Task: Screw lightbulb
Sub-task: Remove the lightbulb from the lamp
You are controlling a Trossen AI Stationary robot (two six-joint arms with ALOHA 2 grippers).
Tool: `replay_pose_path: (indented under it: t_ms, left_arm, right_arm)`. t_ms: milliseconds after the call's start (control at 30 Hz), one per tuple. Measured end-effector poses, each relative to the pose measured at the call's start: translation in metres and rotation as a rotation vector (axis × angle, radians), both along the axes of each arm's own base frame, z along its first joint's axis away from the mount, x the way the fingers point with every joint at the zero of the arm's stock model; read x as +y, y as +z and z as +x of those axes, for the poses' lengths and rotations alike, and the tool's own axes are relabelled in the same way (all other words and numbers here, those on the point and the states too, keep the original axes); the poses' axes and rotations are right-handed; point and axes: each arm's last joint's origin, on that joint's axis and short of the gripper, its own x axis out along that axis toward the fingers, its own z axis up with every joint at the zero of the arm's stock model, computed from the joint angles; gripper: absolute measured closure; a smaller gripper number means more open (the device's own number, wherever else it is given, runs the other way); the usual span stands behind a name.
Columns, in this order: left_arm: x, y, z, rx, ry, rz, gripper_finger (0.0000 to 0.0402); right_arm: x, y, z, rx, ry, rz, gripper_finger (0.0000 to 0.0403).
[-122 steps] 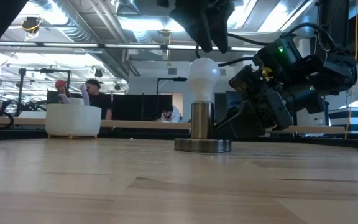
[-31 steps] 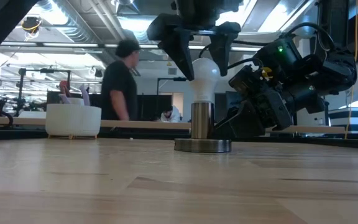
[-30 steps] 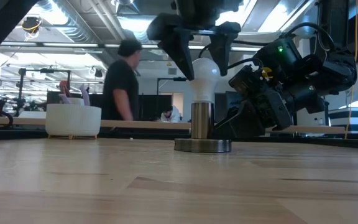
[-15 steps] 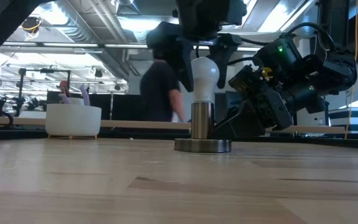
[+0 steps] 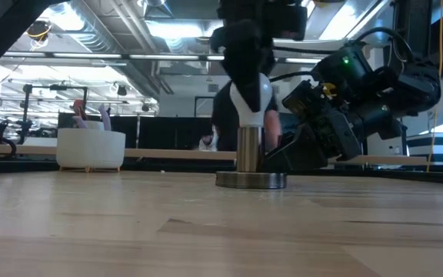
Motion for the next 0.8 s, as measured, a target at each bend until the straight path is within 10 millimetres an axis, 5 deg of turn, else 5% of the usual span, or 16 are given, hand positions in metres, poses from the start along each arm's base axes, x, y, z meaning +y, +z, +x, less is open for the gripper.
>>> replay_pose_path:
  t_ms: [333,800]
  left_arm:
    - [-0.014,0.002,0.008,-0.207,0.552,-0.221,0.0115]
    - [-0.015,0.003,0.006,-0.187,0.532,-0.22,0.0135]
  right_arm:
    - [0.001,0.0,0.007,0.034,0.017,0.009,0.0176]
    - [0.001,0.003,0.013,0.03,0.025,0.012,0.0176]
